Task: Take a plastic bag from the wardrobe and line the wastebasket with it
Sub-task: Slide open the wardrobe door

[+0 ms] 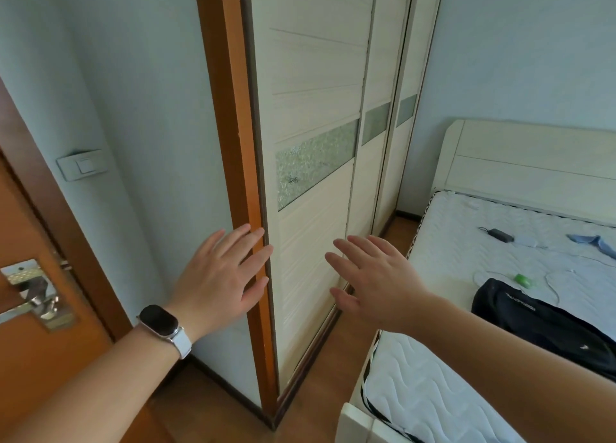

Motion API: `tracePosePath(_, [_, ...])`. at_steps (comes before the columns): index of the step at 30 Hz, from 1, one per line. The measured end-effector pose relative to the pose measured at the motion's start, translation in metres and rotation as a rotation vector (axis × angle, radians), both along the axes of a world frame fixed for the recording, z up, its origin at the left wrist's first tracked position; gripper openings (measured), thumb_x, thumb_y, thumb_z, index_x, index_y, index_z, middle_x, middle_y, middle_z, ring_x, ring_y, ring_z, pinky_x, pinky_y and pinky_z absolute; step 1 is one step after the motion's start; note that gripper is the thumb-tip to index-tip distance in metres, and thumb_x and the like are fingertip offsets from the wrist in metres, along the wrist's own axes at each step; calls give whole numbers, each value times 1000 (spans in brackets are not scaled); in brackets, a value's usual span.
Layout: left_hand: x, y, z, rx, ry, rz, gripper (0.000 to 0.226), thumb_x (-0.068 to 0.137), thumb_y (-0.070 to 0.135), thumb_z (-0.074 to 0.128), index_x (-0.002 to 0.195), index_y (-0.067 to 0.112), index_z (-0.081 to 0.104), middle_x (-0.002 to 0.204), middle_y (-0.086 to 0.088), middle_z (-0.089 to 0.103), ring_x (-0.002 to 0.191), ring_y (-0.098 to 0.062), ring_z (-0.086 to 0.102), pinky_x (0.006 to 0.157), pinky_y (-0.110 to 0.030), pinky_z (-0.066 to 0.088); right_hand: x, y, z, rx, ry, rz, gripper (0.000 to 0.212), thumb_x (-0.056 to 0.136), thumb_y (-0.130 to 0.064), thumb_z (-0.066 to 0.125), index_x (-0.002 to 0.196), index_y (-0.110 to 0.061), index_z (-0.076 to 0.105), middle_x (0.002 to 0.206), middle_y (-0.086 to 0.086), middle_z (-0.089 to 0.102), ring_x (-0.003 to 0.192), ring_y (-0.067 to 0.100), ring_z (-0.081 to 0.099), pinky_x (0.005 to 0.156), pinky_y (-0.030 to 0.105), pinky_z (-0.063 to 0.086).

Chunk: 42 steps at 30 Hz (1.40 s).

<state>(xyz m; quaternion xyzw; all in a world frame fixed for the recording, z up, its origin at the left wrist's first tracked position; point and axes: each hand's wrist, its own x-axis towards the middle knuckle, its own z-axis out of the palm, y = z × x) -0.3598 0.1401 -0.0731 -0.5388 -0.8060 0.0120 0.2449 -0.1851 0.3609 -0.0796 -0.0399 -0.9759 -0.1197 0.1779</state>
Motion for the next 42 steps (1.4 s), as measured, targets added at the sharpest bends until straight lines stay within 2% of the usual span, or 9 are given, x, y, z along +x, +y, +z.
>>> tracePosePath(7, [-43,57,-2,-20,43,63,51,92,46,37,130,20,58,141,-9,54,134,-30,47,107,-50,37,-67,63,-14,-41,24,69,55,93,-53,37,135,-20,50,139,8,55,130,30,50,108,49,41])
tracePosePath(14, [-88,135,18,-15,91,188,49,92,45,43,132,21,56,143,-8,51,136,-29,42,111,-50,33,-128,143,2,-59,118,157,57,93,-53,40,138,-20,47,142,7,52,132,29,47,110,49,38])
tracePosePath(20, [-109,175,33,23,157,283,49,93,44,39,131,19,57,142,-10,52,135,-32,44,110,-54,36,-180,186,10,-67,202,271,56,93,-52,43,137,-19,49,140,9,53,130,30,49,108,47,40])
tracePosePath(26, [-134,188,58,23,239,317,46,92,41,46,130,19,58,143,-11,52,135,-32,43,110,-53,35,-225,195,19,-113,308,372,55,92,-50,47,136,-19,51,141,9,54,130,30,49,108,47,39])
tracePosePath(35, [-178,200,93,66,327,319,45,93,42,43,131,20,56,144,-10,51,136,-30,42,110,-49,32,-296,193,36,-106,444,426,53,93,-48,51,135,-17,53,142,11,52,130,30,48,106,46,40])
tracePosePath(42, [-195,195,83,97,380,336,45,97,39,43,134,15,51,148,-15,45,140,-32,37,117,-46,19,-345,181,37,-184,573,385,54,95,-45,51,140,-17,49,151,10,42,138,31,41,110,46,37])
